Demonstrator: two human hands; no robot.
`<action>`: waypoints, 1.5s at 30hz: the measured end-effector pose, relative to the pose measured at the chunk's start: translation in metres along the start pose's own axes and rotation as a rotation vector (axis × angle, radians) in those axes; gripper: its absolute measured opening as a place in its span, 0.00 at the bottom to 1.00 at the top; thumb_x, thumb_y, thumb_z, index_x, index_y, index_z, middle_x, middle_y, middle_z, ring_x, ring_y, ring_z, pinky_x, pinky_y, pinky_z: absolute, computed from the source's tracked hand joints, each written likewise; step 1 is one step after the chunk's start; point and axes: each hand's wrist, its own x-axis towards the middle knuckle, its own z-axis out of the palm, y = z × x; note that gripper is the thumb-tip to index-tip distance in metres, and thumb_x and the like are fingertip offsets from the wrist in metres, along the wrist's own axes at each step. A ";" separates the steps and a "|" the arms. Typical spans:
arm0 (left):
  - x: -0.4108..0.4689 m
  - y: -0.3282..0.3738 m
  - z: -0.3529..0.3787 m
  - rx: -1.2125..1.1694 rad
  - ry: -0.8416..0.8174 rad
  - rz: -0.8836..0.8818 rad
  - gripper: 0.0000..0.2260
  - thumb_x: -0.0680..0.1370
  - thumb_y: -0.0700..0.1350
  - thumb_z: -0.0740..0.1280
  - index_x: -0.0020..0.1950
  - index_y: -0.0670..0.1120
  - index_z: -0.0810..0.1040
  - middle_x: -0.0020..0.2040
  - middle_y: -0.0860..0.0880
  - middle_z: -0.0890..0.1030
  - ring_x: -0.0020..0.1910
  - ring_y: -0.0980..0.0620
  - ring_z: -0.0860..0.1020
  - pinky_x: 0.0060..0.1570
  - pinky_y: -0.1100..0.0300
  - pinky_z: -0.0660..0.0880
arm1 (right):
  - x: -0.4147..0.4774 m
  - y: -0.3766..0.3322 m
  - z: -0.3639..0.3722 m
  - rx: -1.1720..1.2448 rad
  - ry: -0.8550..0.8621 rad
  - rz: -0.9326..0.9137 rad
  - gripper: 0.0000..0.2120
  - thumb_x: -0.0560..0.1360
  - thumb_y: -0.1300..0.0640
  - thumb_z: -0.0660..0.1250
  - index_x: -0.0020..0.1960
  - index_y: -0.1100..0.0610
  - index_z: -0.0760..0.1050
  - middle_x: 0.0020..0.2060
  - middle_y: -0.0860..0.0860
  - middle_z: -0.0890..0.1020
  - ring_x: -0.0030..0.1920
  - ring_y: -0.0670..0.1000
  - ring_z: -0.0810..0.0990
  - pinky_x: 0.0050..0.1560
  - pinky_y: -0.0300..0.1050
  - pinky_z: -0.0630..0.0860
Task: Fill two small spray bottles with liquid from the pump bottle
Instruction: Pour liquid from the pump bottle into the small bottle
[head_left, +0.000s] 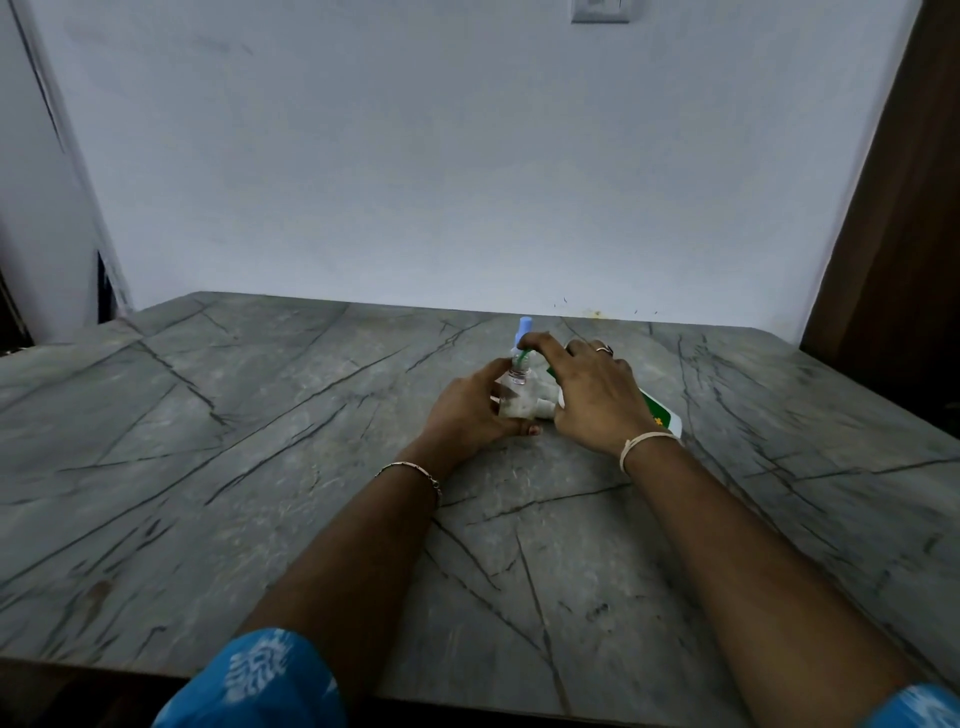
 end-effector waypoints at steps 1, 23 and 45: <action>0.000 0.000 0.000 0.001 0.002 -0.002 0.38 0.61 0.56 0.80 0.68 0.56 0.68 0.46 0.59 0.79 0.40 0.63 0.77 0.43 0.69 0.73 | 0.000 0.000 0.000 -0.001 0.001 0.002 0.38 0.69 0.59 0.70 0.71 0.41 0.56 0.52 0.54 0.76 0.59 0.59 0.73 0.57 0.56 0.70; -0.001 0.001 0.000 -0.011 0.000 -0.009 0.39 0.62 0.54 0.80 0.70 0.54 0.68 0.50 0.55 0.80 0.43 0.58 0.78 0.46 0.65 0.74 | 0.000 0.004 0.001 -0.079 0.001 -0.037 0.38 0.71 0.55 0.69 0.74 0.41 0.54 0.54 0.56 0.75 0.60 0.59 0.73 0.58 0.56 0.71; -0.002 0.003 -0.001 0.000 0.008 -0.017 0.40 0.62 0.54 0.80 0.70 0.54 0.67 0.53 0.52 0.82 0.46 0.55 0.80 0.50 0.60 0.77 | 0.001 0.007 0.004 -0.078 0.004 -0.048 0.38 0.72 0.56 0.69 0.75 0.40 0.53 0.54 0.56 0.75 0.60 0.59 0.72 0.59 0.56 0.70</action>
